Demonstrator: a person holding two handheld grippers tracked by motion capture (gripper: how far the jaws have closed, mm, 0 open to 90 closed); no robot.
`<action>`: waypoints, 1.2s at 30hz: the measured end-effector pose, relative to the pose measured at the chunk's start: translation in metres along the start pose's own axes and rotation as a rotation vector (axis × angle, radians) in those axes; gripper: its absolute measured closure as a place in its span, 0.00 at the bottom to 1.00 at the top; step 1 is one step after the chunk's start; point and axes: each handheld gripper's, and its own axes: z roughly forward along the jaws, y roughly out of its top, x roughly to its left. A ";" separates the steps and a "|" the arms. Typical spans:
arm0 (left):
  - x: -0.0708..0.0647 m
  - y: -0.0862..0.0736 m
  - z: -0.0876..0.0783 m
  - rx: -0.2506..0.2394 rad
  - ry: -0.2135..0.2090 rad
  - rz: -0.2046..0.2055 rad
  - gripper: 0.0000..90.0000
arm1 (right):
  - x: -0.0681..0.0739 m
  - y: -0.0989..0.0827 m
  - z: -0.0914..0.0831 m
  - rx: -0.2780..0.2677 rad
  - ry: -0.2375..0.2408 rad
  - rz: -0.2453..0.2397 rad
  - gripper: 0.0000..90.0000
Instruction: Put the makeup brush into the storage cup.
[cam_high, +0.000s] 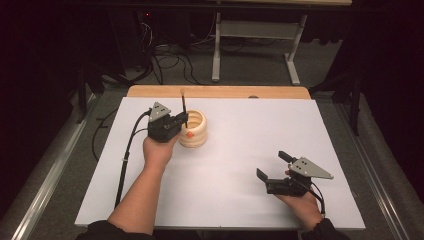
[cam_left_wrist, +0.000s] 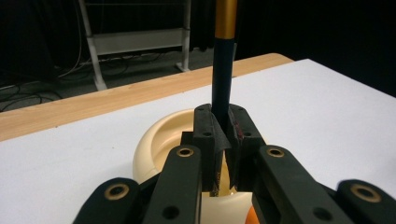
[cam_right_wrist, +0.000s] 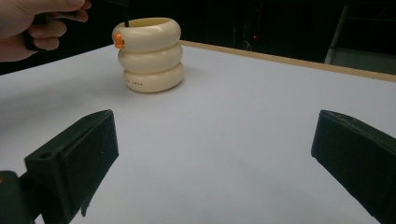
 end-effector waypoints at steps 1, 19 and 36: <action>0.000 -0.001 0.001 0.005 0.001 0.003 0.93 | 0.000 0.000 0.000 0.002 0.002 0.000 0.02; 0.003 -0.011 0.005 0.052 0.000 -0.021 0.93 | 0.001 -0.001 0.001 0.007 0.004 -0.001 0.03; -0.002 -0.005 0.000 -0.009 0.010 -0.025 0.28 | 0.001 -0.001 0.001 0.007 0.004 0.001 0.03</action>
